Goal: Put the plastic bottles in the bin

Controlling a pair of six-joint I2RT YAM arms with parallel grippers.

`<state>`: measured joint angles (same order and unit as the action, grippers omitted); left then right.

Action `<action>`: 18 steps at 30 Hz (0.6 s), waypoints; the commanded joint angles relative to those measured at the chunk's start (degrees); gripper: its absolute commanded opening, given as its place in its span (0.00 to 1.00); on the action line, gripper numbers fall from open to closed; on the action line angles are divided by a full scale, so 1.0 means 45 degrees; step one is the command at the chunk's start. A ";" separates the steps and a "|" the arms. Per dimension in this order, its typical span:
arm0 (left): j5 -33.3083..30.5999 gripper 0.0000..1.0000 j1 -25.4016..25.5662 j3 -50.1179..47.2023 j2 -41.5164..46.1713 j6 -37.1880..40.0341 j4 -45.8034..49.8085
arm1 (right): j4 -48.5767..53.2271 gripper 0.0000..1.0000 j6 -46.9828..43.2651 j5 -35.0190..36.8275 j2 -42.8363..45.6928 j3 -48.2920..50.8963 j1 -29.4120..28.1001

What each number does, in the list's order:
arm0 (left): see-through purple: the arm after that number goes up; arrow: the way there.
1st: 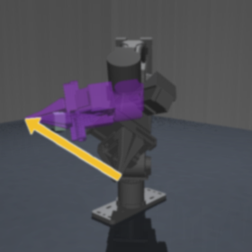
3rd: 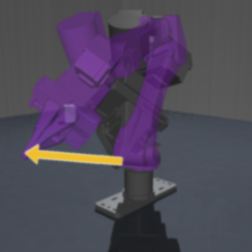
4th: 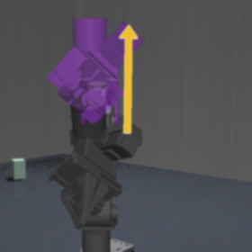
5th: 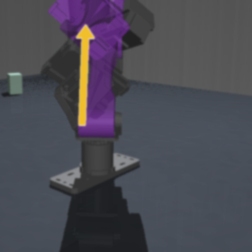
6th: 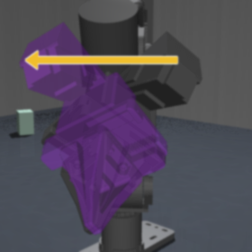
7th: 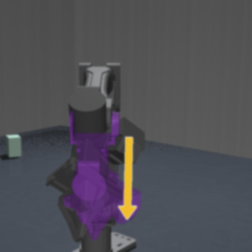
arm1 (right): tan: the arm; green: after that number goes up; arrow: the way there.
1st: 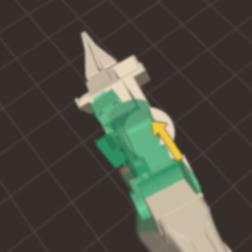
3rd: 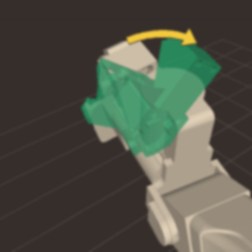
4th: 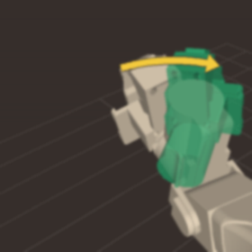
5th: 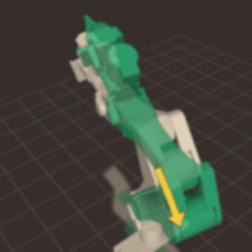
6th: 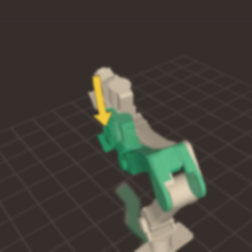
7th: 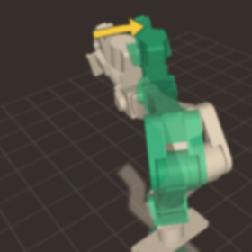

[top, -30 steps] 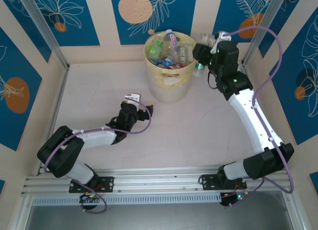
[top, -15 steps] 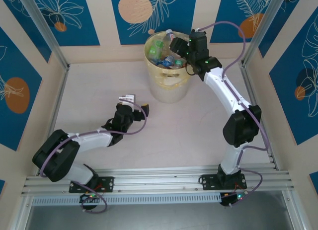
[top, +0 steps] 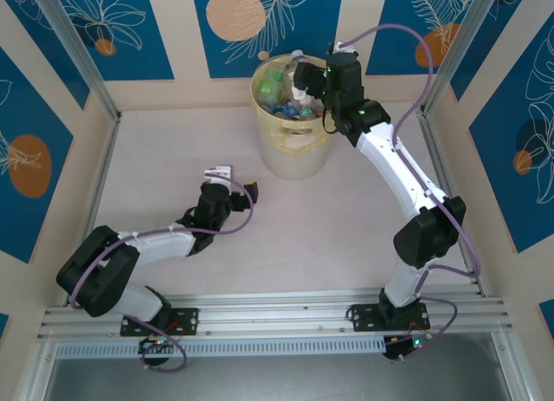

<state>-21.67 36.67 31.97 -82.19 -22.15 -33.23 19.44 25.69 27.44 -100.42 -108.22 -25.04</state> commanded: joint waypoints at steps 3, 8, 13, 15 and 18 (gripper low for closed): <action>0.0009 1.00 -0.0217 -0.0053 -0.0046 -0.0392 -0.0100 | 0.2989 0.88 -0.3197 -0.0372 -0.2253 -0.4122 -0.0670; -0.0001 1.00 -0.0241 -0.0131 0.0076 -0.0605 0.0099 | 0.5515 0.93 -0.3708 0.0321 -0.4969 -0.7902 -0.0787; -0.0123 1.00 -0.0305 -0.0150 0.0178 -0.0563 0.0320 | 0.5416 0.89 -0.3761 -0.3365 -0.5179 -0.7441 -0.0749; -0.0120 1.00 -0.0347 -0.0150 0.0284 -0.0519 0.0363 | 0.5440 0.88 -0.3717 -0.4337 -0.5098 -0.7323 -0.0691; -0.0169 1.00 -0.0392 -0.0171 0.0562 -0.0373 0.0504 | 0.5231 0.87 -0.3770 -0.5003 -0.4747 -0.7102 -0.0647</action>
<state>-21.69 35.77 31.83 -81.84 -23.90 -31.75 40.80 9.47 13.91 -124.07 -140.92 -27.29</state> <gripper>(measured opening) 0.998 0.875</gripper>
